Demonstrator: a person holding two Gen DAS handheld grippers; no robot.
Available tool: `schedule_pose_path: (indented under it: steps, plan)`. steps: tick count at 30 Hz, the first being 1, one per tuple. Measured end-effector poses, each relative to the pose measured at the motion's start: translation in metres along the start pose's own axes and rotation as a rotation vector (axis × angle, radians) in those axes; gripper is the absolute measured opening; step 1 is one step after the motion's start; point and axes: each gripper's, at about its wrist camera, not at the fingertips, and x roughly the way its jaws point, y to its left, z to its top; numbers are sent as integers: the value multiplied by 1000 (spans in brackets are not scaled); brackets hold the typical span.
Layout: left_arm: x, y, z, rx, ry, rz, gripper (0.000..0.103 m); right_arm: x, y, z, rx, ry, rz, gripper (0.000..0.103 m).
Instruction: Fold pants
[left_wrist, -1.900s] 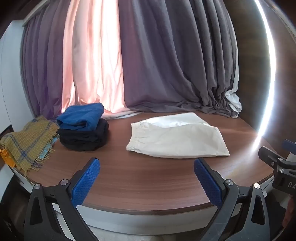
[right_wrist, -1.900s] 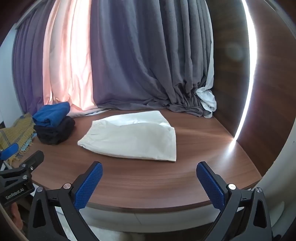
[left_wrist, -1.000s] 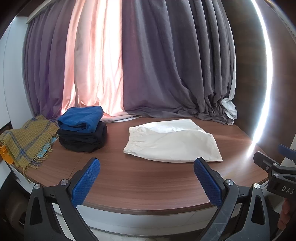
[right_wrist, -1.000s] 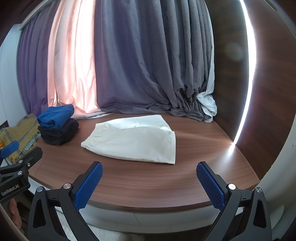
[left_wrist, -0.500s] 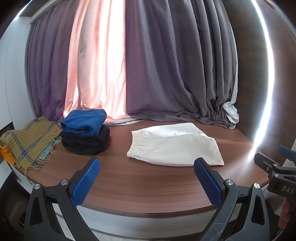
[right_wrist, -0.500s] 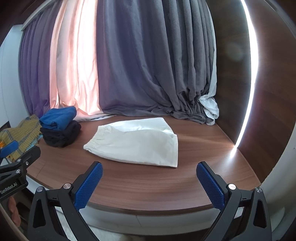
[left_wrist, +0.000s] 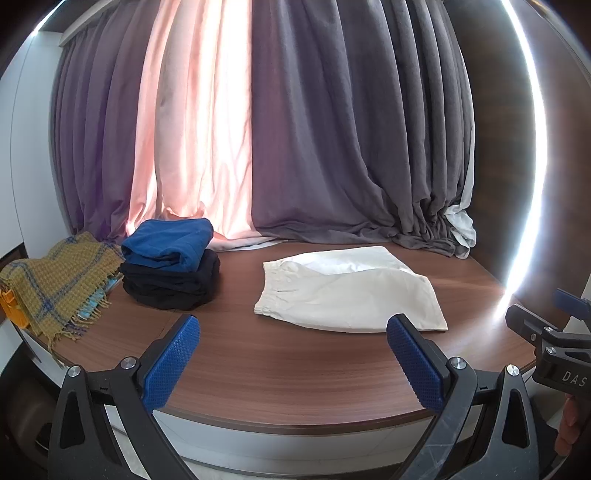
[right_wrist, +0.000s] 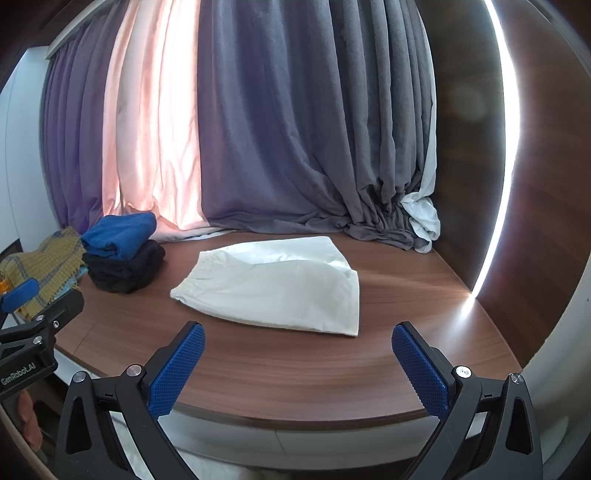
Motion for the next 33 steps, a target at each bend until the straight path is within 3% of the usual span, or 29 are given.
schedule_pose_path:
  steps: [3,22,24,33]
  plan:
    - [-5,9,-9,-3,-2,-4,103,0,0,0,0,-1,2,102]
    - [30,-2,9,-5,1,1,103,0,1,-1,-3,-3,4,102]
    - [-5,15,-13,-5,-8,-5,103,0,1,-1,-2,-3,5,102]
    - [6,19,-12,1,8,-15,103,8,5,1,-1,12,2,102]
